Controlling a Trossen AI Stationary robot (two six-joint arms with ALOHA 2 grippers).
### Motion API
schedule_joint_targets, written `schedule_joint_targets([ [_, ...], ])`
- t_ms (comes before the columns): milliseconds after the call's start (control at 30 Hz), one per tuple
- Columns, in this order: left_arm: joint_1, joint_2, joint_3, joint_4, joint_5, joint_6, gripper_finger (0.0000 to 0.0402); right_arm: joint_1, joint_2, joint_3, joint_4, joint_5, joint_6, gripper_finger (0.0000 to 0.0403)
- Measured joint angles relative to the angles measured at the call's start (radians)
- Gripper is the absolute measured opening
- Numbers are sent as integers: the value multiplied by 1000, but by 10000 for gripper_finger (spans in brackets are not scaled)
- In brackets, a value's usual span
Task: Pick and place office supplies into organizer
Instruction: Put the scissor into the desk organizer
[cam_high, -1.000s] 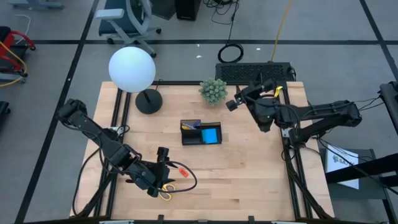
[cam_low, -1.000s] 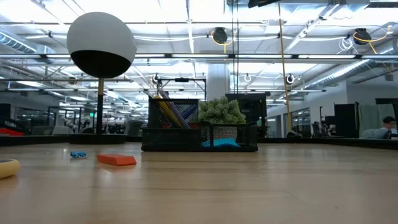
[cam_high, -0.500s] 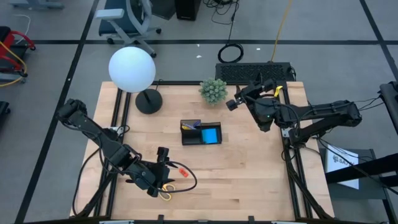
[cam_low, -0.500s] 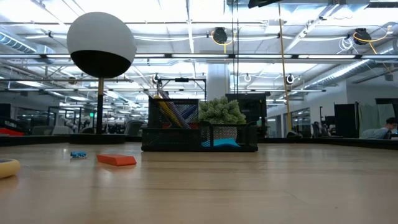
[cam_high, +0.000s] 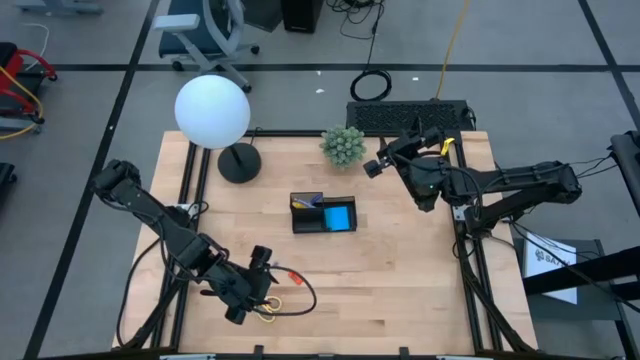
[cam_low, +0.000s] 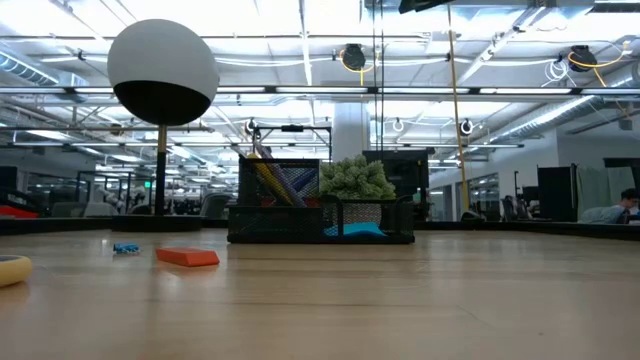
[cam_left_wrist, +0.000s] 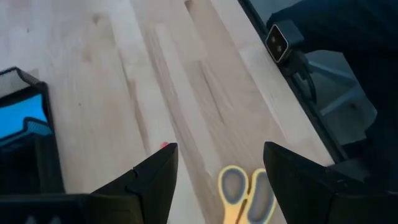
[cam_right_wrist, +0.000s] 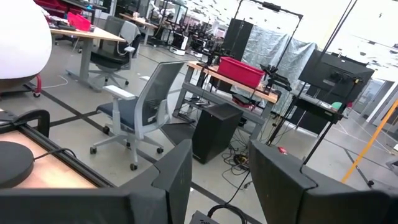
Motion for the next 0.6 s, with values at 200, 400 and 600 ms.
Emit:
schedule_joint_targets([
  [200, -11, 15, 0, 0, 6, -21, 243, 0, 0, 0, 0, 0, 0, 152],
  [400, -14, 69, 0, -6, 25, -44, 243, 0, 0, 0, 0, 0, 0, 150],
  [600, -8, 144, 0, -19, 44, -74, 243, 0, 0, 0, 0, 0, 0, 149],
])
